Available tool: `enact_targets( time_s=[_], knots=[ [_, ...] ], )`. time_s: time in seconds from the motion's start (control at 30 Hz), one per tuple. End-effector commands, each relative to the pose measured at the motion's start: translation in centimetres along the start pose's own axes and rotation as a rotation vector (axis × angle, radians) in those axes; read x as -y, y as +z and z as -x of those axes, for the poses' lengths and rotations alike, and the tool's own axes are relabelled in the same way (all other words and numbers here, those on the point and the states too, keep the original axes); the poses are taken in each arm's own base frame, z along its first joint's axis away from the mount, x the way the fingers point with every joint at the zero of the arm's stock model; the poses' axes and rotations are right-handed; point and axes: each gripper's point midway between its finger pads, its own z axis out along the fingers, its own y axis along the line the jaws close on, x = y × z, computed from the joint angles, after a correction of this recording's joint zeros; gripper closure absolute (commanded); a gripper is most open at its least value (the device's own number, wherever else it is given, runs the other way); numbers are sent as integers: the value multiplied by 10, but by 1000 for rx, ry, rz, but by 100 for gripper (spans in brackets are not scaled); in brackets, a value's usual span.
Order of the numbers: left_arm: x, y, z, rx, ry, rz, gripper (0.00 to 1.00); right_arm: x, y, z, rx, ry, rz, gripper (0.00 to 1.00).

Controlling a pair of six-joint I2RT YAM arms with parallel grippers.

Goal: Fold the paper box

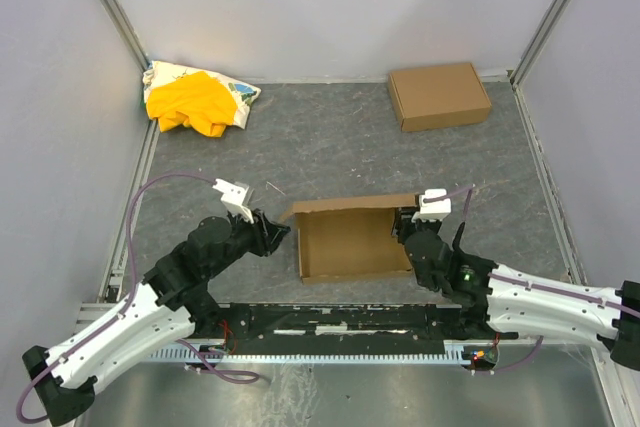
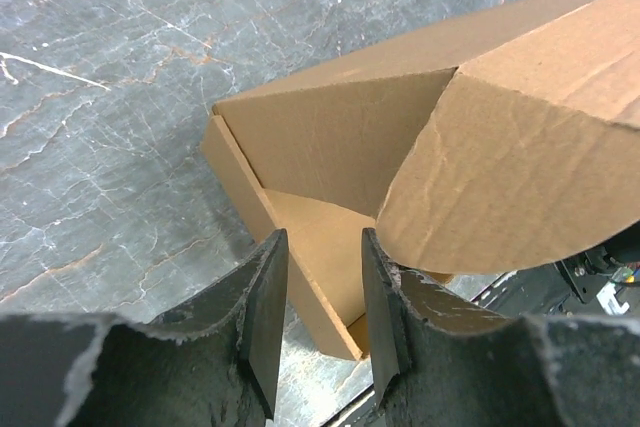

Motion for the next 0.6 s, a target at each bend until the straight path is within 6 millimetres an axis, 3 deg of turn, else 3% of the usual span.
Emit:
enact_targets(
  time_s=[0.0,0.13,0.33,0.57],
  knots=[
    [0,-9,20,69,8,14,57,-15,-9,14,-19,27,98,34],
    [-6,-13,24,86,1,48,57,-12,-24,2,-94,3,170,1],
    [-12,-15,31,102,11,90,57,-15,-61,5,-199,2,388,1],
    [-23,-12,29,106,-24,157,58,-32,-111,36,-226,62,692,12]
  ],
)
